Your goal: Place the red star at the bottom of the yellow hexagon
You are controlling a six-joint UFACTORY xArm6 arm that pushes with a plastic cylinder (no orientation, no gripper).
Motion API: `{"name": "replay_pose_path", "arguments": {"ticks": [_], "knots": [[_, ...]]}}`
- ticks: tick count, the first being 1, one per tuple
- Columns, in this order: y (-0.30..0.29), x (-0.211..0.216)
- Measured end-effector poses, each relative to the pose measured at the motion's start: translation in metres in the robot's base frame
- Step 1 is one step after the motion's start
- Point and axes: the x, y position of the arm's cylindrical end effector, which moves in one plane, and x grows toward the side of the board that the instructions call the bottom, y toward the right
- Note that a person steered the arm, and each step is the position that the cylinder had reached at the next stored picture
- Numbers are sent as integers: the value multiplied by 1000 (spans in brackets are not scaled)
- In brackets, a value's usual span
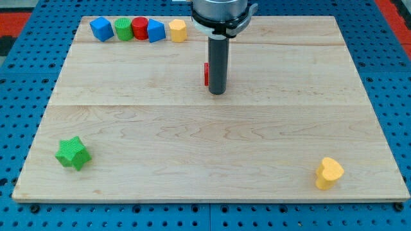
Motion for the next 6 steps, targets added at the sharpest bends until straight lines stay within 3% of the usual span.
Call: {"name": "replay_pose_path", "arguments": {"ticks": [1, 2, 3, 5, 6], "knots": [[6, 24], [78, 7], [97, -42], [5, -26], [-53, -43]]}}
